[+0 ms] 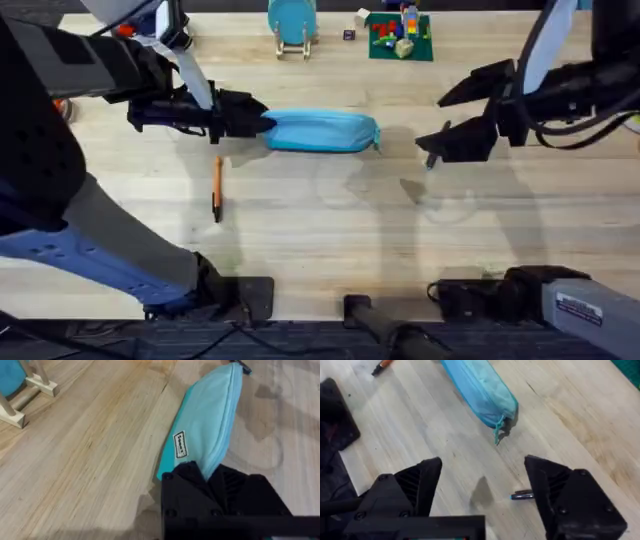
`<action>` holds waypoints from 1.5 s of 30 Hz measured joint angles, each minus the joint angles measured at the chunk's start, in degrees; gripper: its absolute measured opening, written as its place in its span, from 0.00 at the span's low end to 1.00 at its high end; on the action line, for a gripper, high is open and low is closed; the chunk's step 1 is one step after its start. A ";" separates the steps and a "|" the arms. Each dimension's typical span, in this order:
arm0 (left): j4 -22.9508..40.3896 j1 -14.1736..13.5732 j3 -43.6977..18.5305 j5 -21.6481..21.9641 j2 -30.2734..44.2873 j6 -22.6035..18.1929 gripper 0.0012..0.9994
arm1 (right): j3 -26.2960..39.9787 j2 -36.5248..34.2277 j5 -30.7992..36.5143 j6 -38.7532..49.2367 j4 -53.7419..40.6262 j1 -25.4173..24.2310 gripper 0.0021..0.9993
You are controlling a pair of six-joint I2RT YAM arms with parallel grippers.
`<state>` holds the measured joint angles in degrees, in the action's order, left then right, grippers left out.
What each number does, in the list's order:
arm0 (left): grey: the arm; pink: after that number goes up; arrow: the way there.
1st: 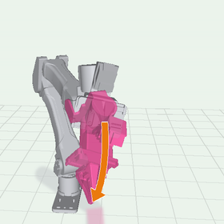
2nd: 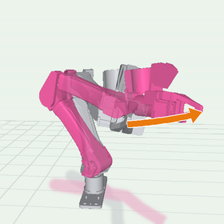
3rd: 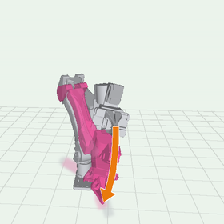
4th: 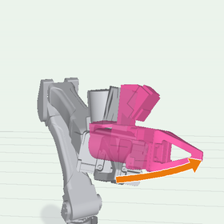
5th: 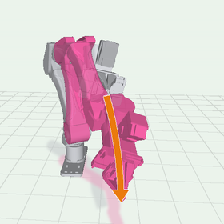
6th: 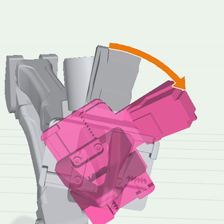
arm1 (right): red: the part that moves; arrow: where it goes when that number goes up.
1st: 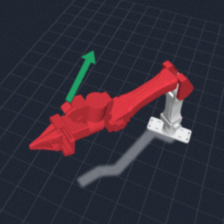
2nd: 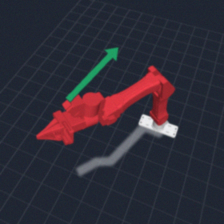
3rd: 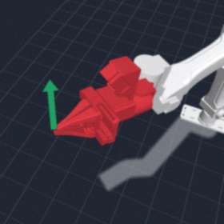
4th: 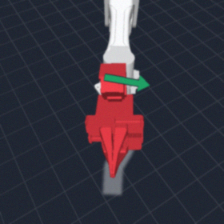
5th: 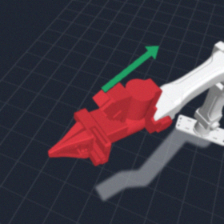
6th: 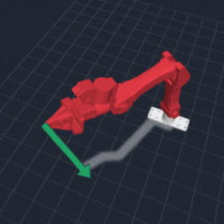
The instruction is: Unzip the bag, pick up the pens from the table one at a time and place them inside, then zip the bag closed.
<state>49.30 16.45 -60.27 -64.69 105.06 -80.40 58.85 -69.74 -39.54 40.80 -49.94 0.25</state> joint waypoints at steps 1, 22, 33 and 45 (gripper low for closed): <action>-0.01 0.00 0.00 0.00 -0.01 0.00 0.04 | 0.00 -0.28 -0.25 0.02 -0.02 0.00 1.00; 0.00 0.00 0.00 0.00 -0.01 0.00 0.04 | 0.02 -3.66 -0.80 -4.93 0.16 0.33 1.00; 0.00 0.00 0.00 0.00 0.00 -0.01 0.04 | 0.02 -10.60 -0.78 -5.48 3.61 4.78 1.00; 0.00 0.00 0.00 0.00 0.01 0.00 0.04 | 0.02 -15.46 4.67 -15.11 11.15 7.06 1.00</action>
<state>49.30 16.45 -60.27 -64.69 105.07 -80.40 58.87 -85.20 -34.87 25.69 -38.79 7.31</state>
